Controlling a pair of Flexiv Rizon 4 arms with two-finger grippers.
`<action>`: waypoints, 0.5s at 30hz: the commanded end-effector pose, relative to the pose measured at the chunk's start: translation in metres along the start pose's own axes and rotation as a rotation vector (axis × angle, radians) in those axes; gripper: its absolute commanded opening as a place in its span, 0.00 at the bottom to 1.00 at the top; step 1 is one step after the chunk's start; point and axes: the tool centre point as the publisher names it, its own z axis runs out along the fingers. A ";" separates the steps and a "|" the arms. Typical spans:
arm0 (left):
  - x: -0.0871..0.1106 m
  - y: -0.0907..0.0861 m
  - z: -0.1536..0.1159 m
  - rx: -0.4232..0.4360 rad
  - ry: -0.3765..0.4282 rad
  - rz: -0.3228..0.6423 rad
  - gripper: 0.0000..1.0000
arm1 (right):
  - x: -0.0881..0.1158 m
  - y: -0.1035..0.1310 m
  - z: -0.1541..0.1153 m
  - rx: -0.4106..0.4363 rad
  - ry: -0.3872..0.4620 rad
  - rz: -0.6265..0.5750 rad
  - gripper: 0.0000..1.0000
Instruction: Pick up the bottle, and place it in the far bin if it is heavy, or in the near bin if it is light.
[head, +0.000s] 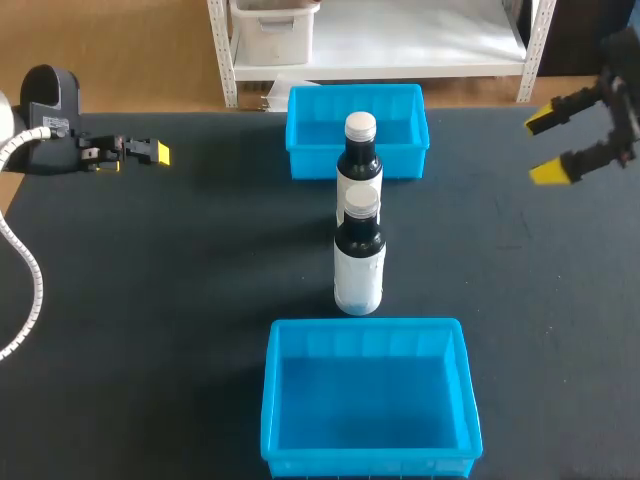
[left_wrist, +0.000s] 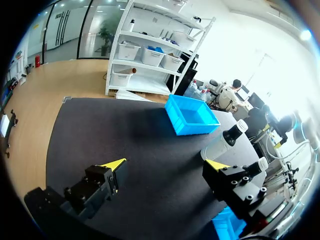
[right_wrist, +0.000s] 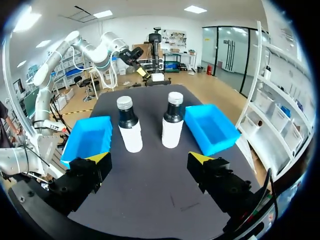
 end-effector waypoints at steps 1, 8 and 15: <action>0.000 0.000 0.000 0.000 0.000 0.000 1.00 | -0.005 0.011 0.026 0.041 -0.005 -0.014 1.00; 0.000 0.000 0.000 0.000 0.000 0.000 1.00 | -0.019 0.027 0.067 -0.043 -0.030 -0.037 1.00; 0.000 0.000 0.000 0.000 0.000 0.000 1.00 | -0.030 0.045 0.104 -0.148 -0.028 -0.071 1.00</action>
